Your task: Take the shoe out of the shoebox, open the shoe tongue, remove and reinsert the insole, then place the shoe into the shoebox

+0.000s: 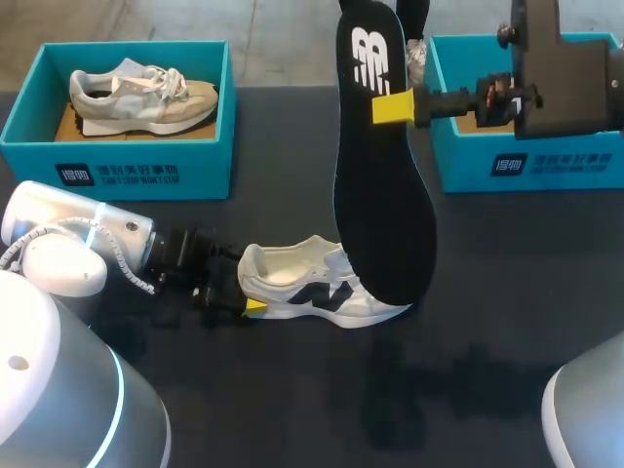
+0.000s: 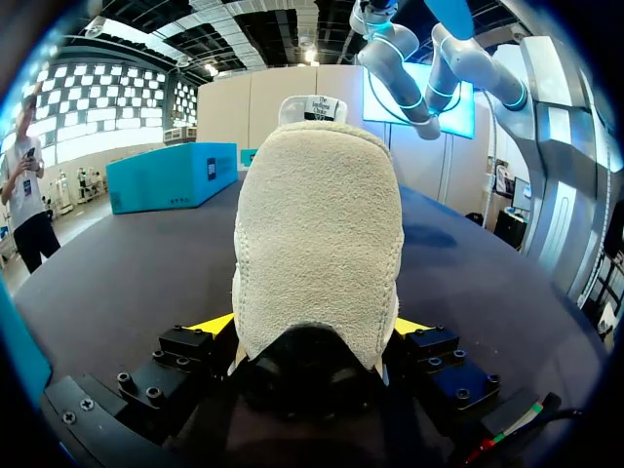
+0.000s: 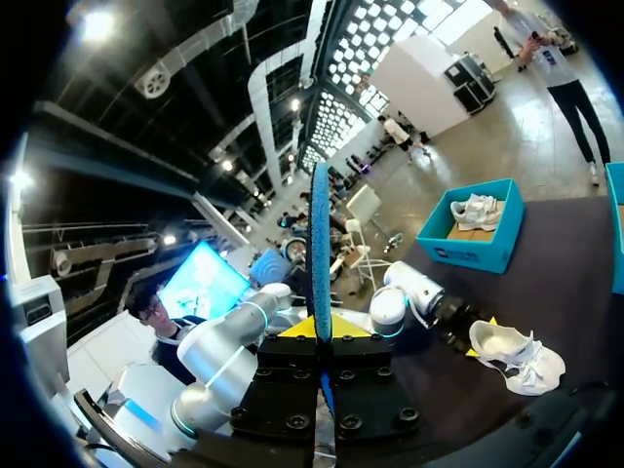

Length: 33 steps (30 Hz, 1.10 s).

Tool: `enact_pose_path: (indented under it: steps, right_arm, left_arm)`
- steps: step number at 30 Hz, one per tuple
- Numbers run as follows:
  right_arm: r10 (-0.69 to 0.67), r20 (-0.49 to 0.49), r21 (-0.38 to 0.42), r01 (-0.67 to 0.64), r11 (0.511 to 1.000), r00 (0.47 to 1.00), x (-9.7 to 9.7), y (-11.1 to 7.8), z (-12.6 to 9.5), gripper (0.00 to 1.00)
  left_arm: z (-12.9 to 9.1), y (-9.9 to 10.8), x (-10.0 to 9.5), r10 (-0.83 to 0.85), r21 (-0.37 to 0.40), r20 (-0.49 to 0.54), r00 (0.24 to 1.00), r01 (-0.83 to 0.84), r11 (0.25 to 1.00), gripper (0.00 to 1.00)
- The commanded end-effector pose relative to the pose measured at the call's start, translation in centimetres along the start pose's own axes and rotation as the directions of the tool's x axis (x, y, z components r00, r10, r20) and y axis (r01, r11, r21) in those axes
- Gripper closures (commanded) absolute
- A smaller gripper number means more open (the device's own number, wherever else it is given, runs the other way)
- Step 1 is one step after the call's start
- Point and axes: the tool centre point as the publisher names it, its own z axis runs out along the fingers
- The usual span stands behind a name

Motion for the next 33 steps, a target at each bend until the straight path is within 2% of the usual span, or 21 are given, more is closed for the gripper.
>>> enact_pose_path:
  steps: [1,6,8,10,11,20,33]
  right_arm:
    - [0.001,-0.001,0.001,-0.001,1.000,1.000,0.0,0.1,0.2,1.00]
    - [0.001,-0.001,0.001,-0.001,1.000,1.000,0.0,0.1,0.2,1.00]
    - [0.001,-0.001,0.001,-0.001,1.000,1.000,0.0,0.1,0.2,1.00]
    - [0.001,-0.001,0.001,-0.001,1.000,1.000,0.0,0.1,0.2,1.00]
    - [0.001,-0.001,0.001,-0.001,1.000,1.000,0.0,0.1,0.2,1.00]
    - [0.001,-0.001,0.001,-0.001,1.000,1.000,0.0,0.1,0.2,1.00]
    - [0.001,-0.001,0.001,-0.001,1.000,1.000,0.0,0.1,0.2,1.00]
  left_arm:
    - [0.4,0.3,-0.3,0.000,-0.002,-0.001,1.000,0.000,1.000,1.00]
    - [0.3,0.0,-0.3,0.004,-0.003,0.001,1.000,-0.004,1.000,1.00]
    - [0.2,-0.2,-0.3,0.011,-0.018,0.004,1.000,-0.011,1.000,0.86]
    - [0.1,-0.3,-0.2,0.012,-0.025,0.001,1.000,-0.012,1.000,0.36]
    - [0.0,-0.3,-0.2,0.013,-0.029,0.002,1.000,-0.012,0.999,0.02]
    - [-1.1,-0.8,0.0,0.015,-0.085,0.001,1.000,-0.015,0.996,0.00]
    - [-3.4,-1.6,0.5,-0.010,-0.258,-0.039,0.999,0.000,0.966,0.00]
